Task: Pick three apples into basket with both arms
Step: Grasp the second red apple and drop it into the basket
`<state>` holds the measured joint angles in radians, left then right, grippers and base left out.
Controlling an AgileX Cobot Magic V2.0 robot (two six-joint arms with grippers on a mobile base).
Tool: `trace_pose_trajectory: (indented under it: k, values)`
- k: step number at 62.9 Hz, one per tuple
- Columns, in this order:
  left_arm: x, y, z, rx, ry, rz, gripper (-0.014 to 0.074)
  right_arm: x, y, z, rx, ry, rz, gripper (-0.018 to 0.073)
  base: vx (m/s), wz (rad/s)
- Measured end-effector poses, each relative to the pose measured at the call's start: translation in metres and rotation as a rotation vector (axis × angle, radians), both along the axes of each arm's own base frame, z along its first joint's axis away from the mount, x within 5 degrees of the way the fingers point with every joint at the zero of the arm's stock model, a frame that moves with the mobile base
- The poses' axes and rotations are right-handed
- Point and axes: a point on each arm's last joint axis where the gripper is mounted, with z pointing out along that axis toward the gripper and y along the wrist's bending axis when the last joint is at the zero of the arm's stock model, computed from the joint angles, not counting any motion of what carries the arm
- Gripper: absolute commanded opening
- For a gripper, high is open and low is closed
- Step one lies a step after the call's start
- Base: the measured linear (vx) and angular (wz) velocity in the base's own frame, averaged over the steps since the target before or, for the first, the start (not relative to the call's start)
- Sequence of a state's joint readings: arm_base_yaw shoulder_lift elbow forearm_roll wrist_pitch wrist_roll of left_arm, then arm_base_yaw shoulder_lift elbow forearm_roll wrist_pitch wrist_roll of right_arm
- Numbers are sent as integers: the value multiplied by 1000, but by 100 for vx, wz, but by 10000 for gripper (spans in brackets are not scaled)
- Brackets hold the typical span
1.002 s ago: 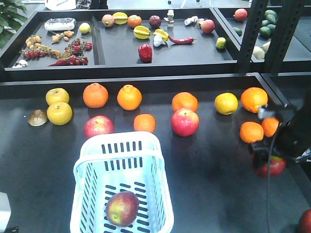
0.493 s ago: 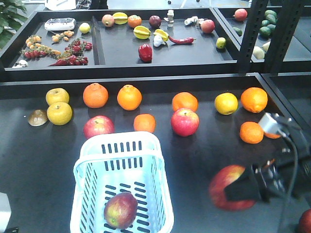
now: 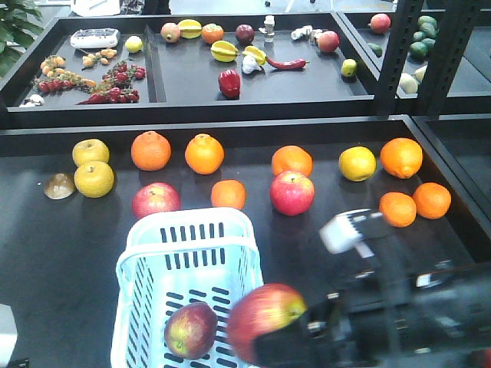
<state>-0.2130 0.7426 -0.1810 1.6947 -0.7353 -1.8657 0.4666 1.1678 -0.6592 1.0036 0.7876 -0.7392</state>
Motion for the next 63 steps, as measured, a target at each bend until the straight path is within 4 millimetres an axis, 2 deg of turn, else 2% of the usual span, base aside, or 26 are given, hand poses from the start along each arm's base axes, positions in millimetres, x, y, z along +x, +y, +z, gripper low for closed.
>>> trace_pose_trajectory:
  k: [13,20,27,37,42,47,56,63]
  values:
    - [0,0,0,0,0,0,-6,8,39,-28,-63,-43,-22,25,0,0]
    - [0,0,0,0,0,0,-6,17,55,-37,-95,-87,-18,96,0,0]
    - [0,0,0,0,0,0,-6,29,71,-38,-103,-118,3,235,0,0]
    - [0,0,0,0,0,0,-6,42,85,-40,-104,-122,15,515,0,0]
    - [0,0,0,0,0,0,-6,45,88,-40,-102,-125,15,615,0,0]
    - [0,0,0,0,0,0,-6,46,89,-39,-100,-130,17,678,0,0]
    - [0,0,0,0,0,0,-6,47,89,-37,-97,-135,18,685,0,0]
    - [0,0,0,0,0,0,-6,47,89,-37,-97,-134,19,644,0,0]
